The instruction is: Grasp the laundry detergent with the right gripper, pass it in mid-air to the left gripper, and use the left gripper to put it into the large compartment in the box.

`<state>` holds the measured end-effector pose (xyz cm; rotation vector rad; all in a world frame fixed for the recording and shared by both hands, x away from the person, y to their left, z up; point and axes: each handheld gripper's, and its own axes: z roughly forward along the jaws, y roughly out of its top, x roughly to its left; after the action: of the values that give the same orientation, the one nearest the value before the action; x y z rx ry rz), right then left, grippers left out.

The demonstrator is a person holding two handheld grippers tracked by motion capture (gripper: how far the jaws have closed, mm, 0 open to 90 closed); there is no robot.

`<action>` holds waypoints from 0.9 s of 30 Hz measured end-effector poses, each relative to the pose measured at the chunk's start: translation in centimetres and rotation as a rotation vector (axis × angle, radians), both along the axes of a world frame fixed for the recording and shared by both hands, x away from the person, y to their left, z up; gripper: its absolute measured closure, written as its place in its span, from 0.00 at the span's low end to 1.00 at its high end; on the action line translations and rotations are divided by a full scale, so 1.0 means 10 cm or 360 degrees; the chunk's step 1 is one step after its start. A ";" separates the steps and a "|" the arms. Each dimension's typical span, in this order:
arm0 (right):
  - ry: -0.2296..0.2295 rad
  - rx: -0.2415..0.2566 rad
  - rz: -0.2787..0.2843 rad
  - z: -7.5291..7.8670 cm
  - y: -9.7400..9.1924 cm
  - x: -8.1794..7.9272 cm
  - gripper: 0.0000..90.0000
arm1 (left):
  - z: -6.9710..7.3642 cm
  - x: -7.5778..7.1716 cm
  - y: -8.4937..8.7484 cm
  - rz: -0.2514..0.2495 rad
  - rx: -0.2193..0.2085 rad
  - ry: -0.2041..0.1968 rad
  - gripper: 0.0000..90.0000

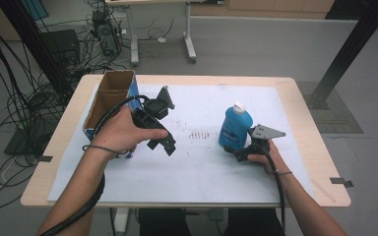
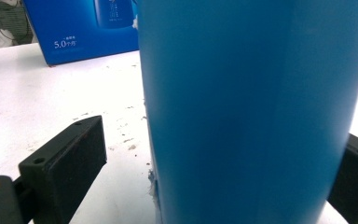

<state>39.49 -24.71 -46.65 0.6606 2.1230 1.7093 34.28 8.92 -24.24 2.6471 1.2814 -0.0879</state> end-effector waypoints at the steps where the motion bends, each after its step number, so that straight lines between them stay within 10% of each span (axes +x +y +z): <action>1: 0.0000 -0.0002 0.0001 0.00 0.00 0.00 0.04 | 0.00 0.00 0.00 0.0001 -0.0002 0.0000 0.11; 27: 0.0000 -0.0003 -0.0005 0.00 0.00 0.00 0.05 | 0.01 0.01 -0.02 -0.0010 0.0000 -0.0009 0.11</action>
<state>39.48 -24.69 -46.65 0.6630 2.1226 1.7055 34.34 8.74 -24.15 2.6498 1.2715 -0.0816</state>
